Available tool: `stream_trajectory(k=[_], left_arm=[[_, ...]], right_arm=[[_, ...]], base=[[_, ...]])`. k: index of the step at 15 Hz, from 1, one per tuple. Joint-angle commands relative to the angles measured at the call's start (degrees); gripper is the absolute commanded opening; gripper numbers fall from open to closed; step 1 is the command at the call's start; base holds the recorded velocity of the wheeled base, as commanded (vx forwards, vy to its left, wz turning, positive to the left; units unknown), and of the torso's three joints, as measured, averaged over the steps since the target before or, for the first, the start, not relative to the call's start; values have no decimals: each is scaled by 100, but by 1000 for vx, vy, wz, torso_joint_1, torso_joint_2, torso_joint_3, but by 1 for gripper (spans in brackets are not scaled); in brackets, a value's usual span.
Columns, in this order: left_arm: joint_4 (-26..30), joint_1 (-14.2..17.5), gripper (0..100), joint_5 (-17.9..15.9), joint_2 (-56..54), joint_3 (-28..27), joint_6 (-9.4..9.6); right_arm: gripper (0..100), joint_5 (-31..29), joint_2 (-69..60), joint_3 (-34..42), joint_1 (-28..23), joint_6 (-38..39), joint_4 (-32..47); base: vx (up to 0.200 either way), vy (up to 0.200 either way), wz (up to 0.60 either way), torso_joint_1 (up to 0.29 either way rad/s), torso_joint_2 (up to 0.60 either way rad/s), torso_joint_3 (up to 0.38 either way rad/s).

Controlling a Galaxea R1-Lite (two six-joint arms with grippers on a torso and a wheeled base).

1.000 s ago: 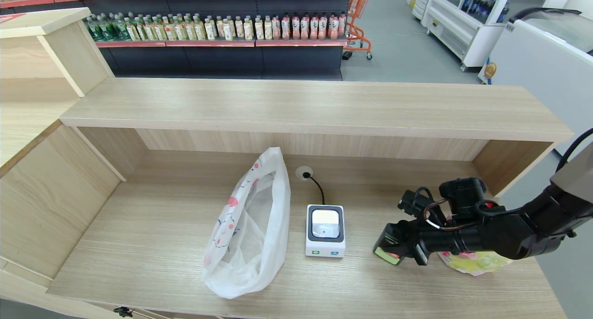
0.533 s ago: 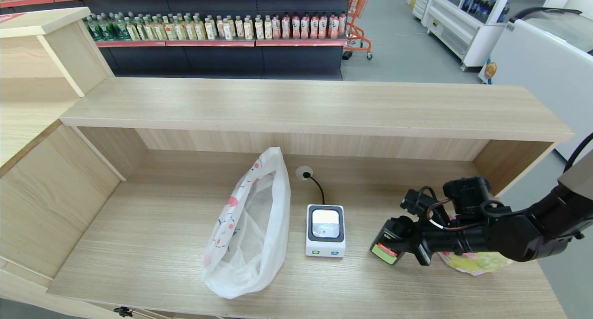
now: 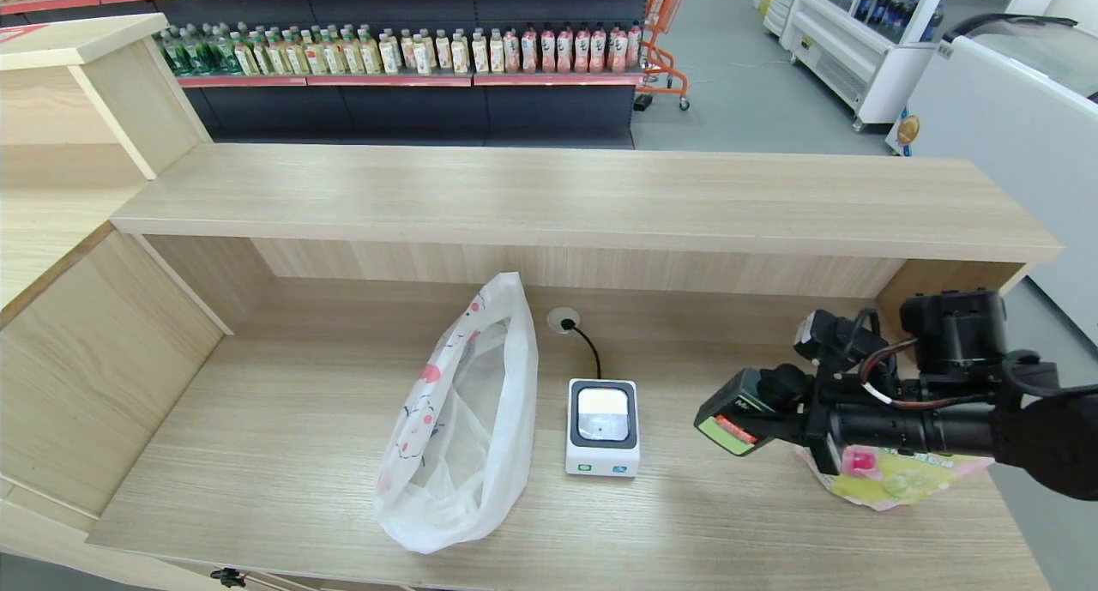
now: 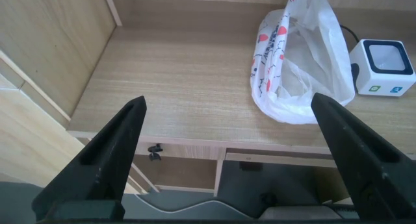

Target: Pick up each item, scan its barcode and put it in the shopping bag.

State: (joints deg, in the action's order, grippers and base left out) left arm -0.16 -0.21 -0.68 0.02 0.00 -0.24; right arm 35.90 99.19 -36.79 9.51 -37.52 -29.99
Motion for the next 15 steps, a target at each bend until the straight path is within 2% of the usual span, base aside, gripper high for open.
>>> stream_trajectory(k=[1,6,8,10,12,14,15], left_arm=[[-2,3,100,-2,6,0,-2],[-2,3,100,-2,6,0,-2],[-2,3,100,-2,-2,0,-2],[-2,-6,100,-2,6,0,-2],[-2,3,100,-2,6,0,-2],[-2,3,100,-2,6,0,-2],[-2,3,100,-2,6,0,-2]], right_arm=[[0,13,-1034,533,7,-704,-7],[0,66,-2255,1464,34,-3798,55],[0,435,-2027,1385,42,-5977,178],[0,506,-1816,1280,51,-7876,178],[0,989,-1579,963,288,-9677,186],[0,1015,-1218,717,816,-10706,142],[0,1015,-1148,638,956,-10864,142]], base=[[0,0,0,0,0,0],[0,0,0,0,0,0],[0,0,0,0,0,0],[0,0,0,0,0,0],[0,0,0,0,0,0],[0,0,0,0,0,0],[0,0,0,0,0,0]])
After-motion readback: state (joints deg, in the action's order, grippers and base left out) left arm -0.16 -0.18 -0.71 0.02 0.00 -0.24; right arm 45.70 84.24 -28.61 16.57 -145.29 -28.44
